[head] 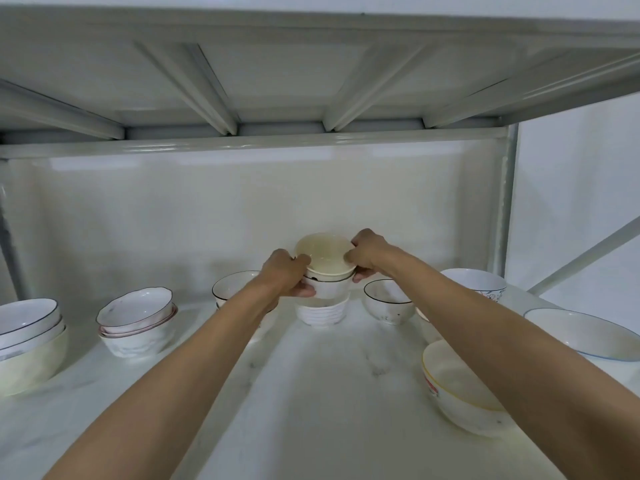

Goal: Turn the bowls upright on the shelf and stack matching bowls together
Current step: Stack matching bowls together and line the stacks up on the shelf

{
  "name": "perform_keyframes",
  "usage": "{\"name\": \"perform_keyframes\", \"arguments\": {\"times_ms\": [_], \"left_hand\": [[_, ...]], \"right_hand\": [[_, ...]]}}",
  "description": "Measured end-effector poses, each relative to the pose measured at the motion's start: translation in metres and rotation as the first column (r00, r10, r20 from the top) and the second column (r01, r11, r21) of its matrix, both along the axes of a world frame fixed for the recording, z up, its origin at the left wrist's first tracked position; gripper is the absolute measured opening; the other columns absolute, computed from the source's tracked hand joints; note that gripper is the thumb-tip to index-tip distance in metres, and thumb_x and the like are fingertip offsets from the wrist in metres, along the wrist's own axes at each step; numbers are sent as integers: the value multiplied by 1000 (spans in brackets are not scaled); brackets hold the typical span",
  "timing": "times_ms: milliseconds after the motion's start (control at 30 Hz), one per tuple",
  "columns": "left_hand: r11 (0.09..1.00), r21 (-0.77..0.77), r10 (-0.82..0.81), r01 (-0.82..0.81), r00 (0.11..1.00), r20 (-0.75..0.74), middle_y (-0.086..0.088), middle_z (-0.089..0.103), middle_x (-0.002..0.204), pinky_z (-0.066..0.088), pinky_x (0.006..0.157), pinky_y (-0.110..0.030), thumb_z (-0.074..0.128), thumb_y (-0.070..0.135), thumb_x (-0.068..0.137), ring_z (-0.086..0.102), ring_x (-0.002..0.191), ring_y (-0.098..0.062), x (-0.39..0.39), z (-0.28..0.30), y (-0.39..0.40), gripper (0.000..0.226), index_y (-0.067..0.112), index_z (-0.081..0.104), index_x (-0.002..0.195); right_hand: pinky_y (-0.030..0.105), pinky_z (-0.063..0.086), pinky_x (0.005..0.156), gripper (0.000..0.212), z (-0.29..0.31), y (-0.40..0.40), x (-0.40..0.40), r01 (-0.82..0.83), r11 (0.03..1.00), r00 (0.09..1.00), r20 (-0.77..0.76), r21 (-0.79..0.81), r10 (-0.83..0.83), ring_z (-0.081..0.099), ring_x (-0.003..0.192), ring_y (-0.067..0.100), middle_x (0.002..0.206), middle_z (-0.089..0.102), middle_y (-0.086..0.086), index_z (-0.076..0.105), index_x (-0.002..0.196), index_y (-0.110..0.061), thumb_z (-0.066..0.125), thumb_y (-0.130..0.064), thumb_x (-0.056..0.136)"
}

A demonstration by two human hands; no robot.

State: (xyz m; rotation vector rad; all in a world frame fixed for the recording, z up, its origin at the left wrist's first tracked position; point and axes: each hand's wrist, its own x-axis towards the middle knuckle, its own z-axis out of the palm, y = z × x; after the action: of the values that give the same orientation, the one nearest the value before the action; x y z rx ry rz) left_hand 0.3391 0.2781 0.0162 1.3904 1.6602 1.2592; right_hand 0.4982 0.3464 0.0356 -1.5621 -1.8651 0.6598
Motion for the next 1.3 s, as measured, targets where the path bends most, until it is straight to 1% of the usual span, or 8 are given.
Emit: {"name": "perform_keyframes", "arguments": {"times_ms": [200,367,467,700,900,1033,1133,1300], "left_hand": [[997,64,39,-45,994,101,-13,52,71,49,52,-25,46,6,89,56,63,-30,14,-24,10,12,3,51,79],[996,63,54,-60,994,90,-10,44,69,45,61,-30,45,0,89,48,68,-26,11,-42,14,26,8,44,64],[997,18,75,-76,996,41,-5,42,57,40,63,-27,46,1,88,47,57,-22,6,-52,16,31,10,40,59],[997,-1,77,-78,993,88,-12,47,78,49,61,-24,48,2,88,48,61,-21,1,-62,18,5,2,53,86],[995,-10,101,-100,990,95,-15,51,81,53,72,-33,48,-1,86,50,57,-19,3,-65,21,11,-2,58,88],[996,-8,88,-88,994,65,-15,54,90,60,74,-34,50,4,91,53,60,-16,7,-67,16,16,-6,59,97],[997,19,72,-74,993,93,-22,57,101,61,52,-31,52,2,91,56,62,-19,14,-62,6,25,-11,50,113],[998,24,-63,62,996,59,-13,53,97,58,47,-31,51,7,94,59,62,-20,40,-51,-20,20,2,43,113]], "right_hand": [[20,46,43,24,-17,23,-14,42,990,985,161,136,-64,56,27,14,81,64,12,61,105,0,44,-5,87],[24,55,71,31,-31,34,-24,5,993,979,201,116,-28,64,46,21,96,73,16,57,118,-2,43,-5,90],[30,57,84,35,-40,38,-28,-9,993,969,247,114,-19,74,75,30,107,72,17,59,121,-1,46,-2,88],[32,56,85,39,-53,40,-32,-23,993,960,281,112,-9,71,92,32,117,66,16,56,124,-3,48,-1,86],[27,46,71,27,-58,40,-30,-12,995,956,292,103,-18,66,101,30,109,69,14,60,110,-4,51,-3,84],[29,46,76,19,-57,38,-30,-22,993,951,308,115,-15,63,105,32,113,66,16,59,103,-3,49,-4,87],[26,45,70,19,-54,34,-30,-34,995,947,320,95,2,67,95,32,105,69,15,45,70,-11,46,-7,89],[25,44,64,11,-35,18,-11,-38,988,936,350,147,-17,59,74,27,82,61,9,47,76,-8,45,-4,85]]}}
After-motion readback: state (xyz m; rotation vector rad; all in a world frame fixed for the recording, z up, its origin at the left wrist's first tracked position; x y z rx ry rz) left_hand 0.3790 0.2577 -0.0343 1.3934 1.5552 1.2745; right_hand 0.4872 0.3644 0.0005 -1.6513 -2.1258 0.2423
